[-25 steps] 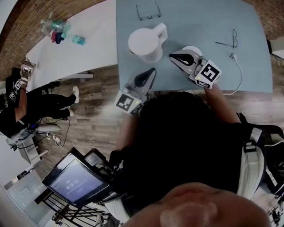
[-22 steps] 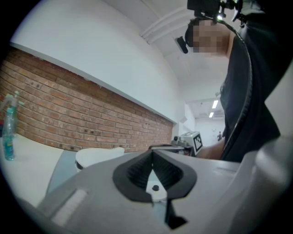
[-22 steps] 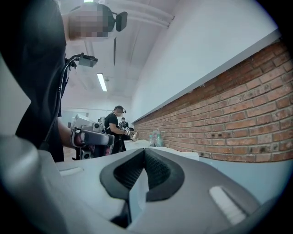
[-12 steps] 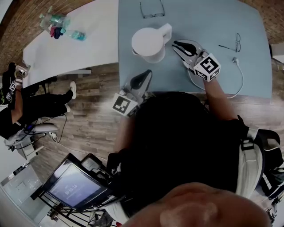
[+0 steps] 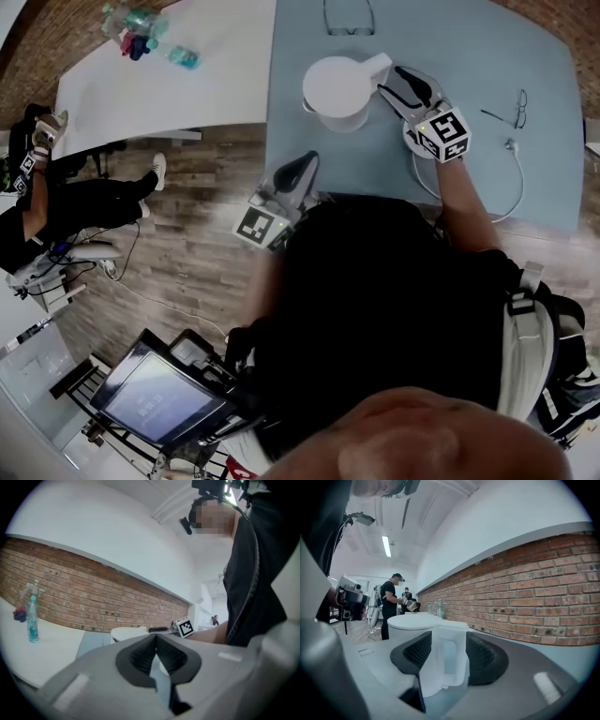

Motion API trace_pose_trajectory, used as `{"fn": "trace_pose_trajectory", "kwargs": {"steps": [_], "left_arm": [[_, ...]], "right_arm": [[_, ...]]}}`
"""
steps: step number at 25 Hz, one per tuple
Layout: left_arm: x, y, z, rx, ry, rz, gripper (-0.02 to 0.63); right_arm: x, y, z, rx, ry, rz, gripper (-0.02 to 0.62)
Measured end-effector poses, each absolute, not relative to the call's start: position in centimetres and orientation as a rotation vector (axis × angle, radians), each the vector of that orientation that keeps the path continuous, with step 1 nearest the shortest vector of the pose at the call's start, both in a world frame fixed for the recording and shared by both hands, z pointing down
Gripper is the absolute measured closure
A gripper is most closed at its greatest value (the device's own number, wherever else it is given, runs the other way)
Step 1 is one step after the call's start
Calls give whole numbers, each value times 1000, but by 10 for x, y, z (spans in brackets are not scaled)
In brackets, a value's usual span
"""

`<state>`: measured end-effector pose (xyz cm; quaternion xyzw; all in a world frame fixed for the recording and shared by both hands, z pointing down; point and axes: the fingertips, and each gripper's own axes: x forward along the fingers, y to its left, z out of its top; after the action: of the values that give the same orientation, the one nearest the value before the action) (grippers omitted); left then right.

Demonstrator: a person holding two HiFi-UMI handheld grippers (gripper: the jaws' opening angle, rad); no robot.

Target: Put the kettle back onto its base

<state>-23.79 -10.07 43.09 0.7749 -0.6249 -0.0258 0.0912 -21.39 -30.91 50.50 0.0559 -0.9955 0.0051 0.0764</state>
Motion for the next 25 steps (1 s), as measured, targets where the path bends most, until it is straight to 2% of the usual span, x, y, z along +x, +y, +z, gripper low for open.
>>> {"fn": "trace_pose_trajectory", "kwargs": {"steps": [9,16,22,25], "left_arm": [[-254,-82,432,2242,-1918,-69,604],[-266,-72,433,2217,-1937,-63,604],[-259,-72,433,2244,-1909,-59,603],[-258,-72,432,2243,-1903,-51,604]], "right_arm": [[-226,-330,533,271,-2892,6,316],[-249,-342,550,333,-2847,-30,322],[-261,-339,552,364,-2845,-67,425],[-269,-341,553,380,-2847,-61,452]]}}
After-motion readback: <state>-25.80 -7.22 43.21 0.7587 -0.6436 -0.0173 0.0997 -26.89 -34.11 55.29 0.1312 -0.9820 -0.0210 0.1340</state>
